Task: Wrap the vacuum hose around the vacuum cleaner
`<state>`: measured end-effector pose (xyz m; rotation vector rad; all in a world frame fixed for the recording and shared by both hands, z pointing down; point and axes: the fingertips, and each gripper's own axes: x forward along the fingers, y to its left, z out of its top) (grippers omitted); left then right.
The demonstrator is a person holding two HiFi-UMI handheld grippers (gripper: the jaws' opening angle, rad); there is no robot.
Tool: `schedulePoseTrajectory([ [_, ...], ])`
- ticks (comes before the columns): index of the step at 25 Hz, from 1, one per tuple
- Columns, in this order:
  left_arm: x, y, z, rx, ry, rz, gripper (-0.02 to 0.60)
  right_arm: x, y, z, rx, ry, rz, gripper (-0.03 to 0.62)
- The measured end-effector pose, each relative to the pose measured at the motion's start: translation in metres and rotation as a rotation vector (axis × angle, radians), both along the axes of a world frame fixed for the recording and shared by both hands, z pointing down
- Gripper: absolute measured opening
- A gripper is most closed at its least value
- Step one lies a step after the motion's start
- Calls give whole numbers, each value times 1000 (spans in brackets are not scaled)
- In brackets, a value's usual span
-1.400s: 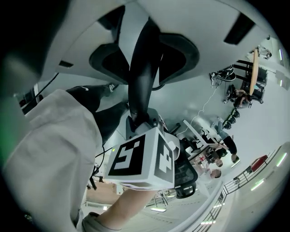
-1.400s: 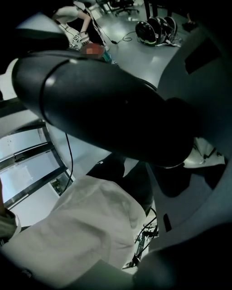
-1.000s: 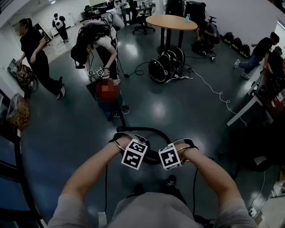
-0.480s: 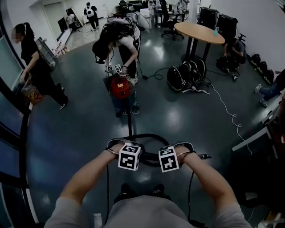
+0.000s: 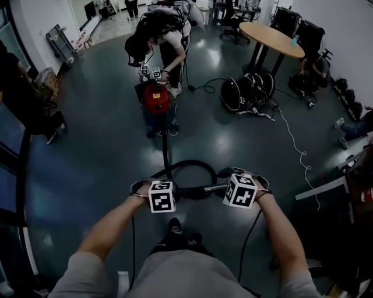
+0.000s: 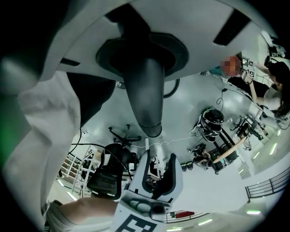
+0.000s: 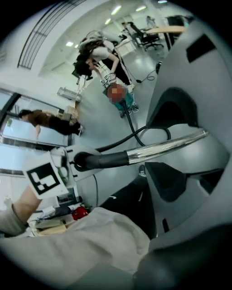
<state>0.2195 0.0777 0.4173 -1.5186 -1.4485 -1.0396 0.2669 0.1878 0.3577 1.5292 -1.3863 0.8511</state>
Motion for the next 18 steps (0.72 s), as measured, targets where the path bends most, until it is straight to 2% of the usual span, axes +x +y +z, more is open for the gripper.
schedulePoseTrajectory([
  [3,12,-5,14,-13,-20,-59,80,13,5,0,147,-90,202,213],
  [9,34,-10,27,-66,-41,-181,80,29,-14,29,410,-370,572,213],
  [14,56,-22,34,-113,-47,-281,81,48,-45,49,552,-532,816,262],
  [18,68,-27,43,-152,-52,-388,81,62,-75,57,704,-728,997,320],
])
